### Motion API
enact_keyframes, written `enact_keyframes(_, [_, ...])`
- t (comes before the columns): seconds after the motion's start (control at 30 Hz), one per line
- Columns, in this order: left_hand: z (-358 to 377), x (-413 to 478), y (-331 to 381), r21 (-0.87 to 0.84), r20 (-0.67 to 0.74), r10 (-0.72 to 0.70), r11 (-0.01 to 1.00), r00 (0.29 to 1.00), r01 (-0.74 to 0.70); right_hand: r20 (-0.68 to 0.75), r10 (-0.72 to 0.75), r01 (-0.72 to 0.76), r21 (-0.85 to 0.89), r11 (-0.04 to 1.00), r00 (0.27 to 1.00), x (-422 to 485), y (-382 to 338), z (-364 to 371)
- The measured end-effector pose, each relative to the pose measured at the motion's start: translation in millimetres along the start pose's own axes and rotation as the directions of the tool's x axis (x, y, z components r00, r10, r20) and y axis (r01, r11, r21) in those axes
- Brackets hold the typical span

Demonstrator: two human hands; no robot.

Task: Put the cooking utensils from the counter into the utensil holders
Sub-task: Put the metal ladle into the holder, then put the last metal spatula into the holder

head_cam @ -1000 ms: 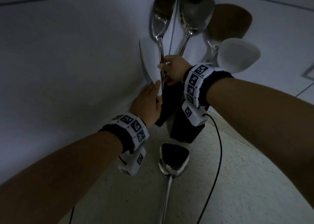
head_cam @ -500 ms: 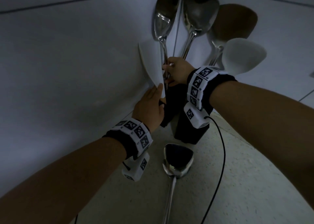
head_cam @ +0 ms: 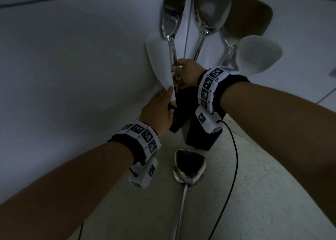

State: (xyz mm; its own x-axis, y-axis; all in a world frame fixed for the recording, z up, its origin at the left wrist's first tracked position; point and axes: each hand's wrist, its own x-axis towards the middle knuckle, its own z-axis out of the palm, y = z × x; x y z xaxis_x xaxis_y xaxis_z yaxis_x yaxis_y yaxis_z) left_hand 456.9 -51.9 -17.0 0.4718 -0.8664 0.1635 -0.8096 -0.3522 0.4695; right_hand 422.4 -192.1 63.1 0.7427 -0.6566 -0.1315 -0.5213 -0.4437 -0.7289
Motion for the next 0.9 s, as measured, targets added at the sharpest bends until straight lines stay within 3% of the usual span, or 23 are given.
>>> enact_keyframes(0.3, [1.3,-8.2,-7.0,0.058,0.090,-0.018,0.998,0.996,0.013,0.053,0.102,-0.100,-0.025,0.995,0.993,-7.0,6.0,-4.6])
enact_keyframes(0.4, [0.3,-20.7,-4.0,0.091,0.096,-0.017,0.996,0.995,0.008,0.062,0.133,-0.137,0.074,0.988,0.989,-18.4,9.7,-11.4])
enact_keyframes(0.53, [2.3,-58.2,10.4,-0.031,0.046,-0.105,0.994,0.993,0.106,-0.137,0.083,-0.053,0.208,0.977,0.987,-60.7,12.2,-15.1])
enact_keyframes(0.6, [7.3,-77.0,20.2,-0.017,0.162,-0.122,0.992,0.979,0.127,-0.182,0.085,-0.030,0.287,0.957,0.980,-89.8,18.2,-14.4])
enact_keyframes(0.73, [20.1,-103.9,43.1,-0.052,0.308,-0.231,0.965,0.923,0.259,-0.064,0.152,-0.113,0.405,0.907,0.986,-142.5,39.9,-7.9])
enact_keyframes(0.9, [38.1,-148.9,60.9,0.066,0.566,-0.315,0.938,0.762,0.339,0.040,0.249,-0.233,0.517,0.824,0.968,-196.3,73.4,17.6])
